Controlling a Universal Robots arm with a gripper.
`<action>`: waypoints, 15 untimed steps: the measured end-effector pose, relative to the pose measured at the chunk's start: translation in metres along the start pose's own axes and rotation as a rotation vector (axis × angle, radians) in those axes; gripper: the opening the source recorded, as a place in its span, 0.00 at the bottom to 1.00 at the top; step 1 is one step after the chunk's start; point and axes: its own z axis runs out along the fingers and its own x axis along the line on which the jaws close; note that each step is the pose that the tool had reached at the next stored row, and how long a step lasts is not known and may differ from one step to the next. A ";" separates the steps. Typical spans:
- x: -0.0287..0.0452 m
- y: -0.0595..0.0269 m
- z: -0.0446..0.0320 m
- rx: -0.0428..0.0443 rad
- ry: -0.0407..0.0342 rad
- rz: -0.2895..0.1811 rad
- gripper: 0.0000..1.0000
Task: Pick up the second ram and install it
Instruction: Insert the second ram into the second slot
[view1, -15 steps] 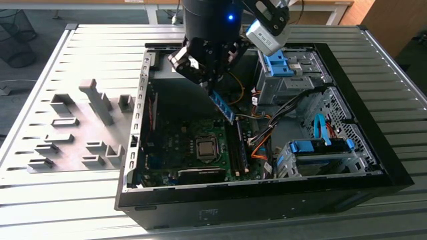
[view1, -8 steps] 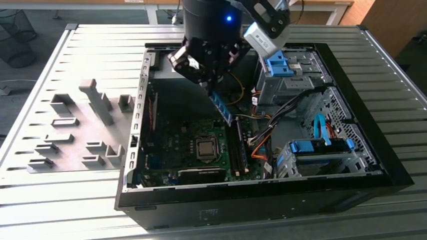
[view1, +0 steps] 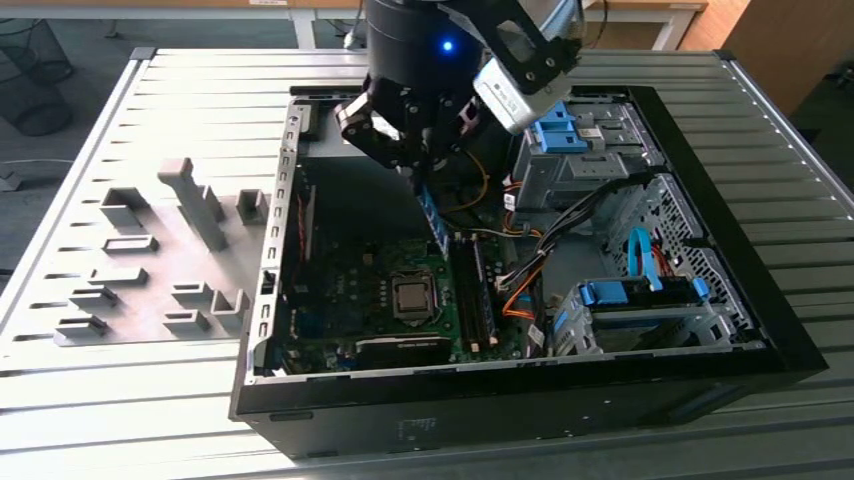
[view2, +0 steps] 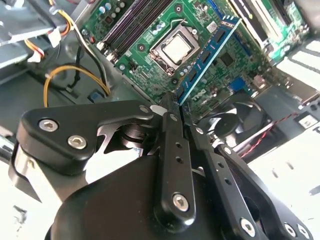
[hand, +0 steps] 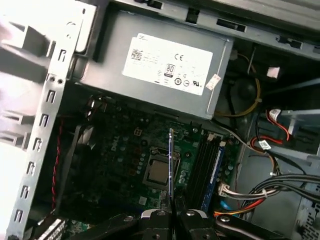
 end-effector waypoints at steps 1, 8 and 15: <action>0.0000 0.0000 0.0007 0.0001 0.0000 0.021 0.14; 0.0000 0.0000 0.0052 0.0007 0.0002 0.148 0.14; 0.0000 0.0000 0.0099 0.0013 0.0004 0.276 0.14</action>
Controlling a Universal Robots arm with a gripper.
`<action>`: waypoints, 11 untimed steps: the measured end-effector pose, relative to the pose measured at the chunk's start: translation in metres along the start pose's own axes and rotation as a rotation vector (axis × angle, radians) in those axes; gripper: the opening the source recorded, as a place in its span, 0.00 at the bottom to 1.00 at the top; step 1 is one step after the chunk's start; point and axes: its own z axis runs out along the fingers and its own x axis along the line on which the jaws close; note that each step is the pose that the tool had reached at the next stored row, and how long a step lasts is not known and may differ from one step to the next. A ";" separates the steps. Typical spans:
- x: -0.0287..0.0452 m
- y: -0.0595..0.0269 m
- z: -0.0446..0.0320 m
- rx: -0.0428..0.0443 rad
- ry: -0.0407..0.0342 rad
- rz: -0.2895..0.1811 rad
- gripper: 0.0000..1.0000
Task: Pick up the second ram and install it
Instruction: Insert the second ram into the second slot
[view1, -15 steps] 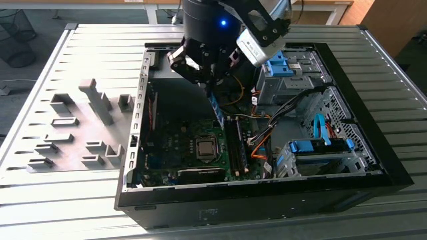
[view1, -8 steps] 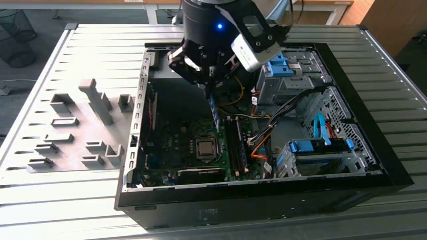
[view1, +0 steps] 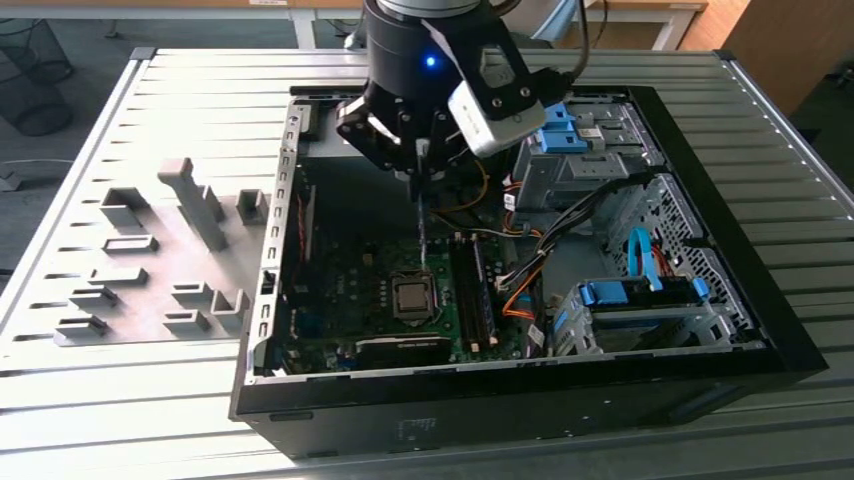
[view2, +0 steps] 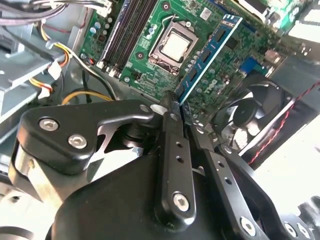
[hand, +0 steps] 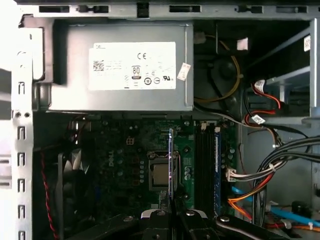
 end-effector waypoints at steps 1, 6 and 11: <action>0.0000 0.0000 0.0004 0.0003 0.0000 0.018 0.14; 0.0000 0.0000 0.0005 0.0002 0.0000 0.035 0.14; 0.0000 0.0000 0.0006 0.0002 0.0001 0.043 0.14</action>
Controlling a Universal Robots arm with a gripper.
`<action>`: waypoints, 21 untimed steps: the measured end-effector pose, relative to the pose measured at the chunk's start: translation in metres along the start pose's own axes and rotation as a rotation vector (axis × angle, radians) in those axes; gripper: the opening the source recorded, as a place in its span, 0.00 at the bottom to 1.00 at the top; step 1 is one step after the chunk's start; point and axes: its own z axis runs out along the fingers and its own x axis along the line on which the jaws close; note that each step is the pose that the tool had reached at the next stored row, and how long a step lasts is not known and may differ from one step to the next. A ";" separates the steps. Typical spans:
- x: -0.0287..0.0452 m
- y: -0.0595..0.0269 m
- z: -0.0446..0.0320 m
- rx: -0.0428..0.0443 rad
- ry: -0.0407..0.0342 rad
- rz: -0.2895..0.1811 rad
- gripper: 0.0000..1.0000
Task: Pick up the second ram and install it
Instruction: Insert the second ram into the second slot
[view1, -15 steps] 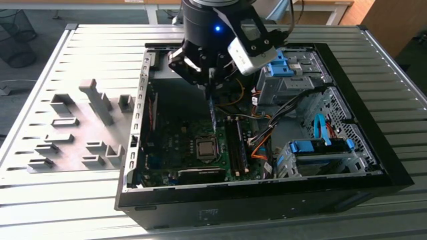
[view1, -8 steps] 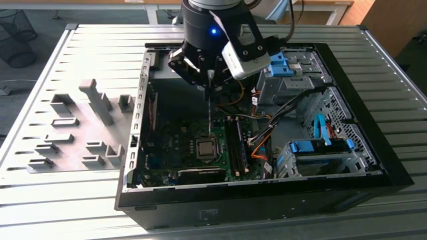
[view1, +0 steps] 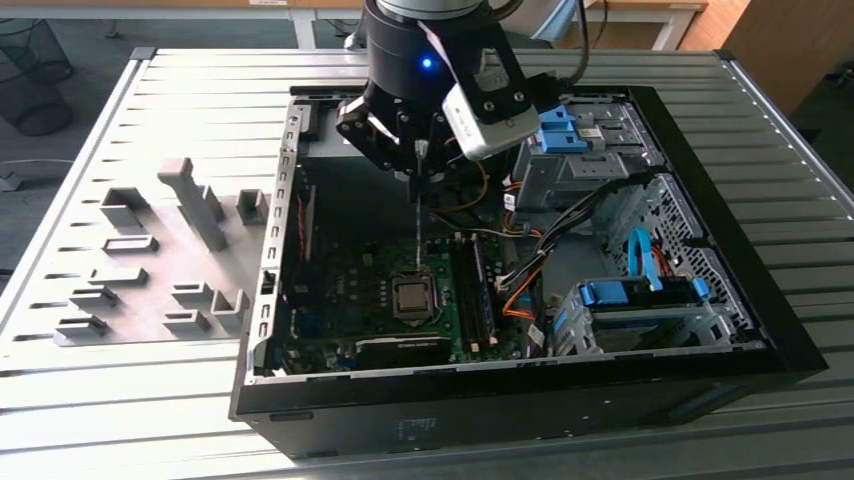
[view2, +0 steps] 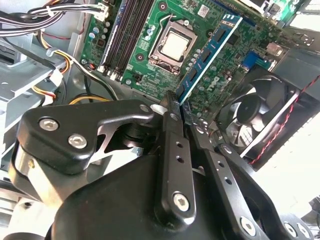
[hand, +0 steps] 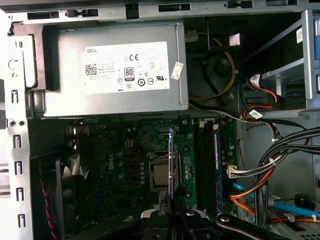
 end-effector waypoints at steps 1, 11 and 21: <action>0.0000 0.0000 0.0000 0.0000 -0.0001 0.002 0.14; 0.0000 0.0000 0.0000 0.0000 0.0000 0.018 0.14; 0.0000 0.0000 0.0000 0.0003 0.0000 0.020 0.14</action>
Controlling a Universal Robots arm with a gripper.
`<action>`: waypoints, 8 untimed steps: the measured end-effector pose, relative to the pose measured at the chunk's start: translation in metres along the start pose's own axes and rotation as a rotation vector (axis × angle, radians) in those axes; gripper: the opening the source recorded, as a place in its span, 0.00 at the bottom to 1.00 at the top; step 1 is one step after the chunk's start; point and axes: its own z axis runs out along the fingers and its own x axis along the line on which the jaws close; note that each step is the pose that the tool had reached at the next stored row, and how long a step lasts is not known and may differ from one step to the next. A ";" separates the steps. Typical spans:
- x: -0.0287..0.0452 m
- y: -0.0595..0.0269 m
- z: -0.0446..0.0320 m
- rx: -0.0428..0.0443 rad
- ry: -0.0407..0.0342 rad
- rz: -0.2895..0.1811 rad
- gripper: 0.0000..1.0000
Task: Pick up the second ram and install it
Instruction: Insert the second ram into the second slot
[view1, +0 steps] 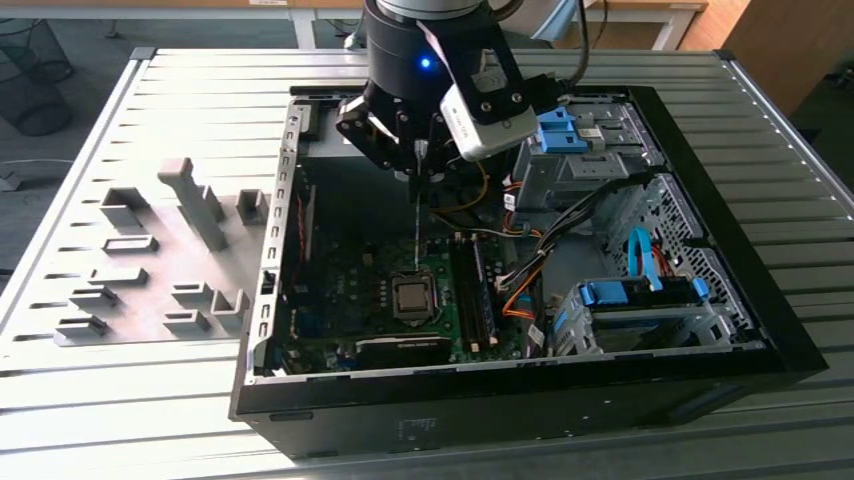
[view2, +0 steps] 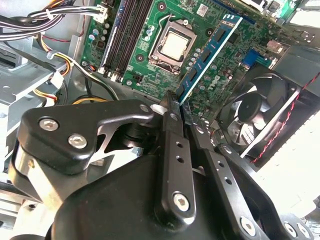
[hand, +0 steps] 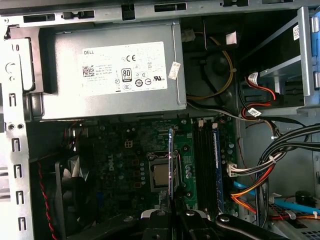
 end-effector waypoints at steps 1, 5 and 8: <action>0.0000 0.0000 0.0000 0.0001 0.0000 0.000 0.14; 0.0000 0.0000 0.0000 0.0001 0.0000 0.000 0.14; -0.0033 0.0004 0.0008 -0.0004 -0.0001 0.000 0.14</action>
